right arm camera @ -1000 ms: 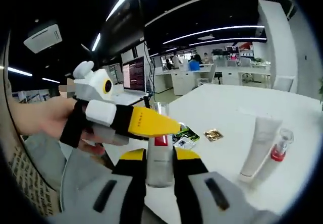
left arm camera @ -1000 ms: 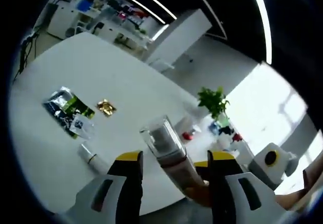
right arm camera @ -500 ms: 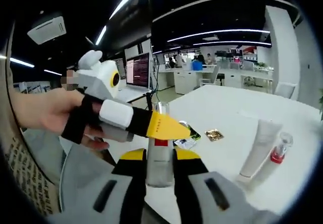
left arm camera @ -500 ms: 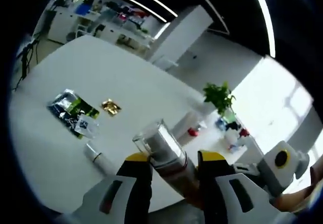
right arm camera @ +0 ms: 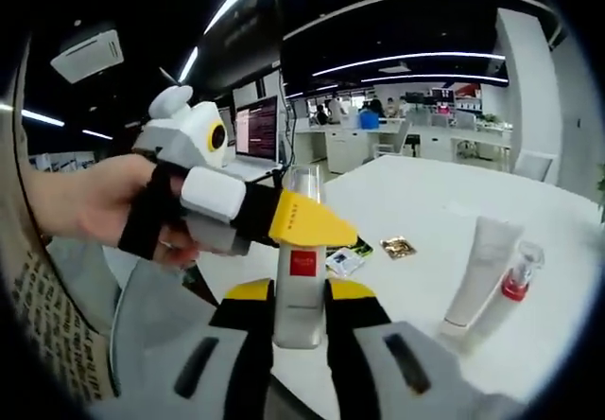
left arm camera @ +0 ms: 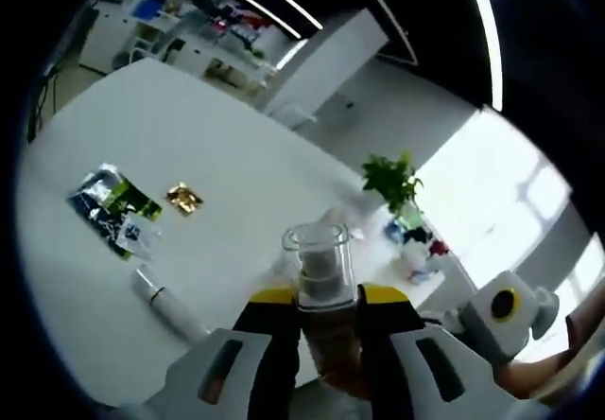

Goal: Arrange the skincare products in the storage area until every visible bottle or jar stands upright without overlapping.

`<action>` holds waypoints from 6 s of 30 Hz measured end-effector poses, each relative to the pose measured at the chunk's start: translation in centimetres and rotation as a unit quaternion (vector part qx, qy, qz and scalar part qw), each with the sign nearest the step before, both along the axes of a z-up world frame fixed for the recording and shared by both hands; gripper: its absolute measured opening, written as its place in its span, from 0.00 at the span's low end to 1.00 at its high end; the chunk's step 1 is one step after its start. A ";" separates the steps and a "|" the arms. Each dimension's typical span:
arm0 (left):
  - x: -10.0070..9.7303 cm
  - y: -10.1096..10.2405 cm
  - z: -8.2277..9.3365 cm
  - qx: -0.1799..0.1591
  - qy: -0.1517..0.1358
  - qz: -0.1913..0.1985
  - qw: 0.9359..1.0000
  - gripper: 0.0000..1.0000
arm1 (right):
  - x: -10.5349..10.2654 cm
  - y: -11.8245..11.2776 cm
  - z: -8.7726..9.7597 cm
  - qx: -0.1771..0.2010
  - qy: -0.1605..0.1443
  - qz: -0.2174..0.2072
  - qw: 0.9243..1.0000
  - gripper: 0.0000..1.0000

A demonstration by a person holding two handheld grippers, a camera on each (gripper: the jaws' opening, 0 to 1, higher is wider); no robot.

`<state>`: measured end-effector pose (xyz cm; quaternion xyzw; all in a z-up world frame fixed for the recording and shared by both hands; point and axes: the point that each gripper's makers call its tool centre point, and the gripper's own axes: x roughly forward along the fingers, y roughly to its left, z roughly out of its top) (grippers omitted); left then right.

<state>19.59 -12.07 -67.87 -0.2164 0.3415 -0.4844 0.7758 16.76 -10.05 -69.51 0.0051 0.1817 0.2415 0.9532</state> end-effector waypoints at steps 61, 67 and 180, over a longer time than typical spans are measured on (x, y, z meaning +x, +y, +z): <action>-5.6 -10.7 -3.4 -0.001 -0.230 -0.339 0.912 0.23 | -0.8 -7.9 -4.5 -0.042 -0.056 0.136 0.988 0.21; -5.3 -11.6 -7.1 0.028 -0.227 -0.326 0.917 0.24 | -0.6 -9.1 -8.4 -0.055 -0.036 0.120 0.991 0.21; -3.9 -11.2 -14.2 0.143 -0.173 -0.291 0.930 0.65 | 0.5 -19.1 -13.8 -0.142 0.045 0.156 0.977 0.37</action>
